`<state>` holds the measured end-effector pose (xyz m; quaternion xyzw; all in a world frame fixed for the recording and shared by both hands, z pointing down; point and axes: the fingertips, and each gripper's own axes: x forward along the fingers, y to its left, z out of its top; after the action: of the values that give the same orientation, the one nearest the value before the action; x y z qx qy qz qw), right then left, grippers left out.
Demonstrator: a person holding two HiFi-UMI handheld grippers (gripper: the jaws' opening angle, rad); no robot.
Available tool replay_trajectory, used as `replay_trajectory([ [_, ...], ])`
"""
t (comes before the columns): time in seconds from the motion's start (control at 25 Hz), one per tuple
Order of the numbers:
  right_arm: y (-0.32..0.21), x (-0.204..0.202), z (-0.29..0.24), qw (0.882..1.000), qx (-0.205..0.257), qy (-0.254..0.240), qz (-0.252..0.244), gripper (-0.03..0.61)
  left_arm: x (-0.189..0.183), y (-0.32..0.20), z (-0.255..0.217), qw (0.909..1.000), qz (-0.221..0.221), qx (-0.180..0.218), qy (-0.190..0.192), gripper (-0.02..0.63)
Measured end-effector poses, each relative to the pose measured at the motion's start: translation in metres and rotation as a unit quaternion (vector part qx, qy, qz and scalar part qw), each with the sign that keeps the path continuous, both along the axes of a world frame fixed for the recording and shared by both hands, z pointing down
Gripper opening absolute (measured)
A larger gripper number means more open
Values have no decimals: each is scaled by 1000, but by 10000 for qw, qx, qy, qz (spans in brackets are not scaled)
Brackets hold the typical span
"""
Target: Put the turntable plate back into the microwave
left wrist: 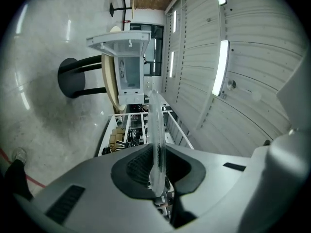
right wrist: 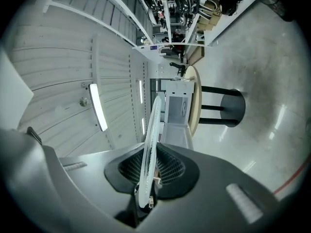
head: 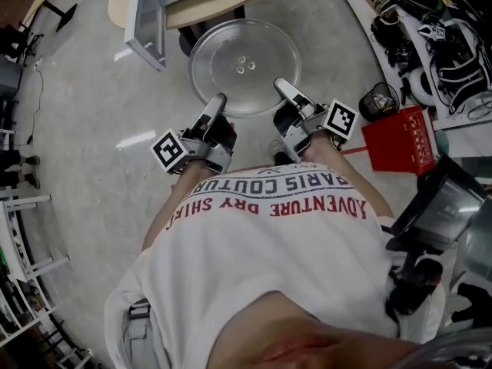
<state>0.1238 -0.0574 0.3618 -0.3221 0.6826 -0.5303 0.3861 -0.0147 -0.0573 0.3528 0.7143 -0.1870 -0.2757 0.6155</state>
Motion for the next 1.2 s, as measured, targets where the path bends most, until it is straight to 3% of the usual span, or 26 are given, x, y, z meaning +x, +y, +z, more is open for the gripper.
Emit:
replay_trajectory([
  [0.32,-151,73,-12,9968,175,170,-757,28,73,-131,-6,9963,-845,10,135,32],
  [0.6,-203,60,-20,9914,315,146,-1259,28,64,-169,-12,9907,-1346,90,175,32],
  [0.84,-279,56,-7,9892,295,225,-1421,29,63,-243,-1,9875,-1570,51,92,34],
  [1.2,-388,33,31,9878,-121,250,-1531,31,43,-360,35,9837,-1775,-290,70,34],
])
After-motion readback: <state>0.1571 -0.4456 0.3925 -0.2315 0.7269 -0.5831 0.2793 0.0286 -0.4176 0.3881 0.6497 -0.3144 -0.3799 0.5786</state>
